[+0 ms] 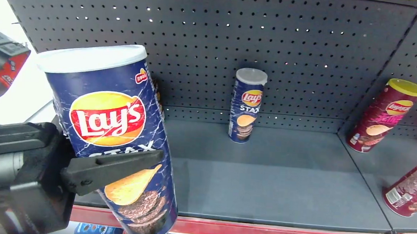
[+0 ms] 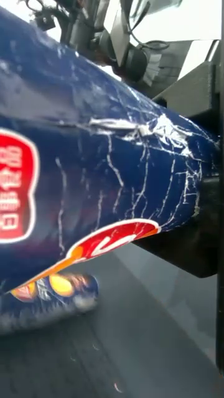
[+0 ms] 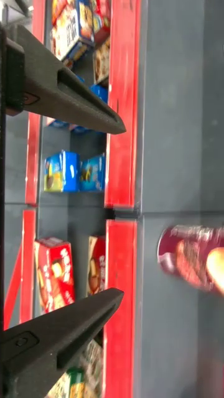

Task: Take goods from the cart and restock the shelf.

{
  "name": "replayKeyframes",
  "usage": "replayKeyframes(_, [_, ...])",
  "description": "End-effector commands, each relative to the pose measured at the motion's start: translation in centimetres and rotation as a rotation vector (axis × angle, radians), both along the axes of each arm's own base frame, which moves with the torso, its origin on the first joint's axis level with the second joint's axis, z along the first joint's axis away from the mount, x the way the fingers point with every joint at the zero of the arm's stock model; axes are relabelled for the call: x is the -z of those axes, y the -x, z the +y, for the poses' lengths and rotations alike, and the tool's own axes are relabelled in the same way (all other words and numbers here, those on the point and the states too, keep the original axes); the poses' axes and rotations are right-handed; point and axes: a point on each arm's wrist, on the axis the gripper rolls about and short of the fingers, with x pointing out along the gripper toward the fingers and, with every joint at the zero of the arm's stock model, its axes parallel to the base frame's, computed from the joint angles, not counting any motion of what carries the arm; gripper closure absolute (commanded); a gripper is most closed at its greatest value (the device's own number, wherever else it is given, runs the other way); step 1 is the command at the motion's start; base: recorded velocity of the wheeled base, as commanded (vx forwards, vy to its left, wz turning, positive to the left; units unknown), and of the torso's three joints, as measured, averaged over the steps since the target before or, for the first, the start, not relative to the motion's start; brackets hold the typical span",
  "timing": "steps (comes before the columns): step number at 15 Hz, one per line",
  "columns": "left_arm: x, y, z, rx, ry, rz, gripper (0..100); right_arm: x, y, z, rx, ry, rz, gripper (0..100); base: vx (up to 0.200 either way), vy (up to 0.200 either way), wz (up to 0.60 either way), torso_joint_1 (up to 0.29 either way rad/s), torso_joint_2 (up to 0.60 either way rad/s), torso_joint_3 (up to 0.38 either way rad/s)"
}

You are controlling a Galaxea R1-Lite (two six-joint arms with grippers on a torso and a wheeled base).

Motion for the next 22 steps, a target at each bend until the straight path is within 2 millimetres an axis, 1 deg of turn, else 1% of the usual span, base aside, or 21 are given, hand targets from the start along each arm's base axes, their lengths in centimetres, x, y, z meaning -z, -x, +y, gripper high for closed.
replayKeyframes(1, [0.1, 0.0, 0.0, -0.002, -0.001, 0.002, 100, 0.0, 0.0, 0.0, 0.000, 0.001, 0.001, 0, 0.000, 0.000, 0.00, 0.000, 0.00, 0.000])
replayKeyframes(6, [-0.3, -0.1, 0.2, -0.016, 0.008, -0.012, 100, 0.0, 0.0, 0.0, -0.003, 0.003, 0.002, 0, 0.000, 0.000, 0.00, 0.000, 0.00, 0.000])
replayKeyframes(8, [0.0, -0.1, 0.2, -0.016, 0.001, -0.001, 100, 0.0, 0.0, 0.0, -0.001, 0.007, 0.002, 0, 0.000, 0.000, 0.00, 0.000, 0.00, 0.000])
replayKeyframes(9, [0.1, -0.1, 0.2, -0.016, 0.000, 0.001, 100, 0.0, 0.0, 0.0, -0.001, 0.007, 0.001, 0, 0.000, 0.000, -0.60, 0.002, 0.00, -0.007])
replayKeyframes(17, [0.2, -0.2, 0.2, -0.012, -0.003, 0.003, 100, 0.0, 0.0, 0.0, 0.000, 0.003, 0.002, 0, 0.000, 0.000, 0.00, 0.000, 0.00, 0.000])
replayKeyframes(20, [0.6, -0.4, 0.0, -0.017, -0.014, 0.019, 100, -0.1, 0.0, 0.0, -0.024, 0.016, -0.002, 0, 0.000, 0.000, 0.00, 0.000, 0.00, 0.000])
replayKeyframes(21, [0.9, -0.4, 0.0, -0.017, -0.018, 0.023, 100, -3.5, 0.6, 0.2, -0.100, 0.020, -0.068, 0, 0.000, 0.000, 0.00, 0.000, 0.00, 0.000])
replayKeyframes(22, [1.1, -0.4, 0.1, -0.017, -0.015, 0.020, 100, -8.7, -1.2, 0.3, -0.182, -0.020, 0.022, 0, 0.000, 0.000, 0.00, 0.000, 0.00, 0.000])
